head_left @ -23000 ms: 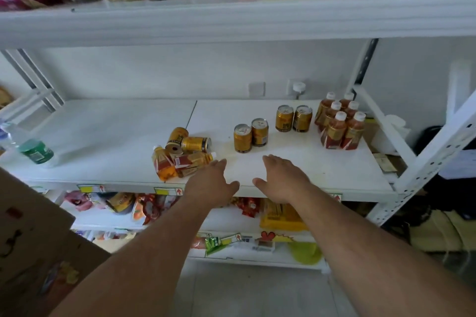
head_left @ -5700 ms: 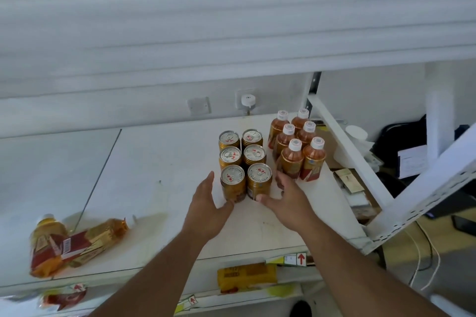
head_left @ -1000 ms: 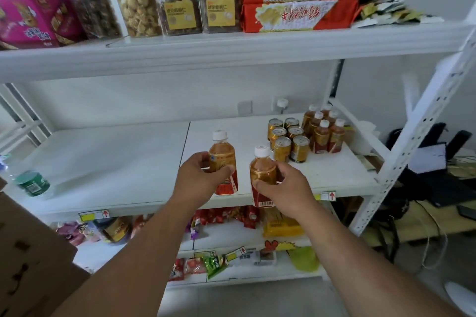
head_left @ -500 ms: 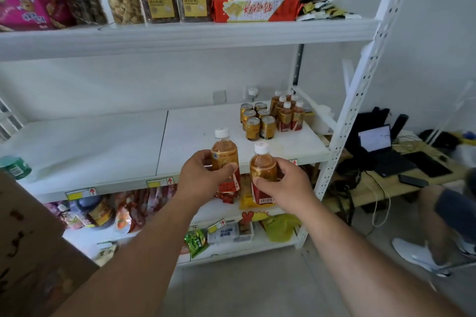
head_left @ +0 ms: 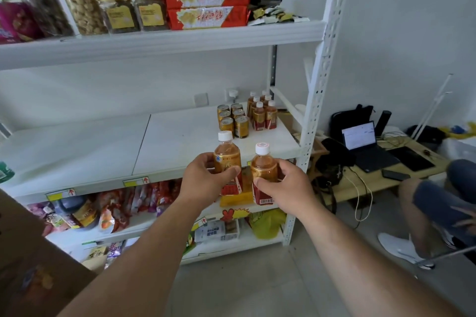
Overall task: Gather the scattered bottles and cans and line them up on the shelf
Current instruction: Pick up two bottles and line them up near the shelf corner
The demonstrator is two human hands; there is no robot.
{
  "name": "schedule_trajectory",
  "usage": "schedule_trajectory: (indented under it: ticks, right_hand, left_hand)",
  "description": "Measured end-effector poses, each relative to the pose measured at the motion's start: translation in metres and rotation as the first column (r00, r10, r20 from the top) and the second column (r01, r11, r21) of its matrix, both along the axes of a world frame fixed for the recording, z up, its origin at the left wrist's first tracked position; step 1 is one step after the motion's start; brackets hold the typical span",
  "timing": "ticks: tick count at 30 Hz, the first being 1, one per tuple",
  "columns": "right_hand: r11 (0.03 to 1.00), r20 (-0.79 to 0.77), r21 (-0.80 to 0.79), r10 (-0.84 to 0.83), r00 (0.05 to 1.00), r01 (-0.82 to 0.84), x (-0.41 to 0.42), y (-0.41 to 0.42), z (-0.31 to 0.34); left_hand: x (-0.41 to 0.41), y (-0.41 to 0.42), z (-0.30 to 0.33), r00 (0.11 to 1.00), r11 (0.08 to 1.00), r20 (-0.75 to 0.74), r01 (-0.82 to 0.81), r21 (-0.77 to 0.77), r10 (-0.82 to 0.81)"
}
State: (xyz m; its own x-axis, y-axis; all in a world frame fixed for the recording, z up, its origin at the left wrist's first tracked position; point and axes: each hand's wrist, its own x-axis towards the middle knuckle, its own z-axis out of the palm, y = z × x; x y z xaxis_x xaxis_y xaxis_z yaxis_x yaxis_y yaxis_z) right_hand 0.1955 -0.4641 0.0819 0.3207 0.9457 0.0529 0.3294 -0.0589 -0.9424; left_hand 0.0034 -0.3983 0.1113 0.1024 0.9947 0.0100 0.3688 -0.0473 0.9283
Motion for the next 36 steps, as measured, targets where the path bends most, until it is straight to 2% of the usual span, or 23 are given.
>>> schedule_trajectory:
  ticks: [10,23,36]
  right_hand:
    - [0.999,0.007,-0.030,-0.036,0.999,0.036,0.065,0.012,-0.011]
    - [0.992,-0.011,-0.053,-0.111,0.994,0.110,0.098,0.125,-0.023]
    - [0.992,0.004,-0.091,-0.091,0.996,0.091,0.157,0.229,-0.039]
  left_hand:
    - [0.067,0.012,-0.004,1.000,1.000,-0.022,0.009,-0.002,-0.009]
    - [0.107,0.135,-0.021,0.998,0.998,-0.016,0.066,-0.001,-0.066]
    - [0.169,0.234,-0.040,0.998,0.998,-0.011,0.056,-0.029,-0.056]
